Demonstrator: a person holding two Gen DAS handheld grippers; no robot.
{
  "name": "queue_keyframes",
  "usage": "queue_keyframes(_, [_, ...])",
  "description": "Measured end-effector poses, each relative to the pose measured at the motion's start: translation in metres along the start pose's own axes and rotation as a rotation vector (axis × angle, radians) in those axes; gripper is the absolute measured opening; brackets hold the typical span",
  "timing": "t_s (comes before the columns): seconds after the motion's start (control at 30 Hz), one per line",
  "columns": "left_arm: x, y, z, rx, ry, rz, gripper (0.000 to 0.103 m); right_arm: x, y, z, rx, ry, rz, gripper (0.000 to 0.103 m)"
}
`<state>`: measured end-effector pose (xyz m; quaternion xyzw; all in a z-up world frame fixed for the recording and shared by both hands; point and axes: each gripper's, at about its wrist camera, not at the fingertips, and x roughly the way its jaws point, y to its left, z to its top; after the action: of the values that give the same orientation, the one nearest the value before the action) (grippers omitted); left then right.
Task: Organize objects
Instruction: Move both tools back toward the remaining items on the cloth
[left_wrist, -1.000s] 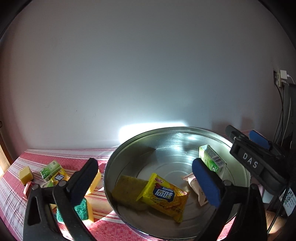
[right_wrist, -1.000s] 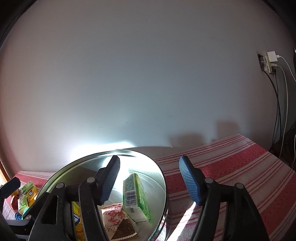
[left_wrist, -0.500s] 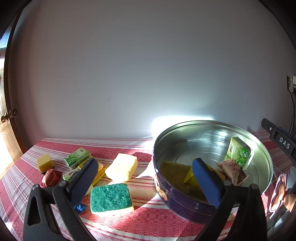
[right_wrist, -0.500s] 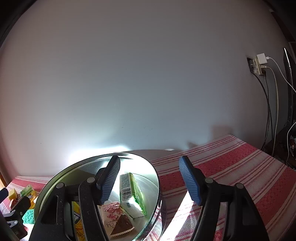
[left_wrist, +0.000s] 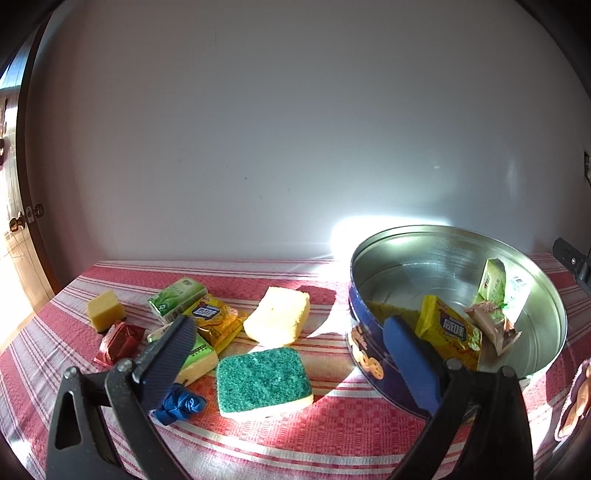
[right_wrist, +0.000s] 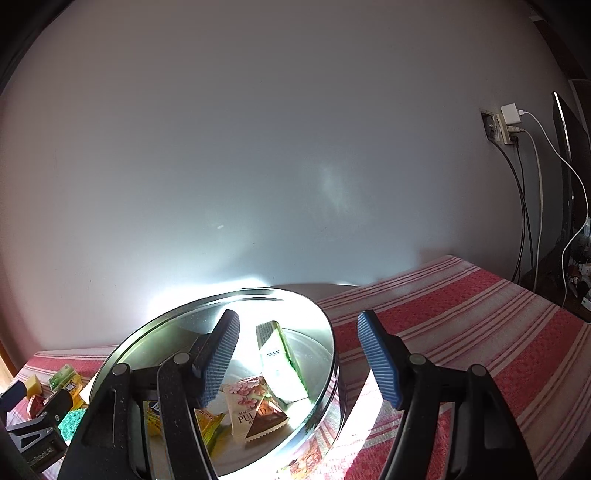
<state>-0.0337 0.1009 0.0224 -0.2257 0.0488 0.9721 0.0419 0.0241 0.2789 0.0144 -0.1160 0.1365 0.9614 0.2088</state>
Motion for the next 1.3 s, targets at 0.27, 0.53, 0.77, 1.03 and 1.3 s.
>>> queue_keyframes(0.27, [-0.004,0.015,-0.003,0.001,0.002,-0.005,0.103,-0.02,0.019,-0.01,-0.037,-0.001,0.035,0.068])
queue_keyframes(0.53, [-0.003,0.041,-0.008,-0.02,0.031,-0.02,0.103,-0.036,0.049,-0.024,-0.074,0.031,0.114,0.068])
queue_keyframes(0.77, [0.007,0.083,-0.011,-0.053,0.066,0.012,0.103,-0.045,0.087,-0.04,-0.097,0.094,0.2,0.068])
queue_keyframes(1.03, [0.018,0.138,-0.011,-0.08,0.09,0.067,0.102,-0.043,0.137,-0.059,-0.152,0.189,0.291,0.068])
queue_keyframes(1.3, [0.032,0.189,-0.012,-0.124,0.124,0.142,0.102,-0.025,0.176,-0.079,-0.158,0.333,0.369,0.068])
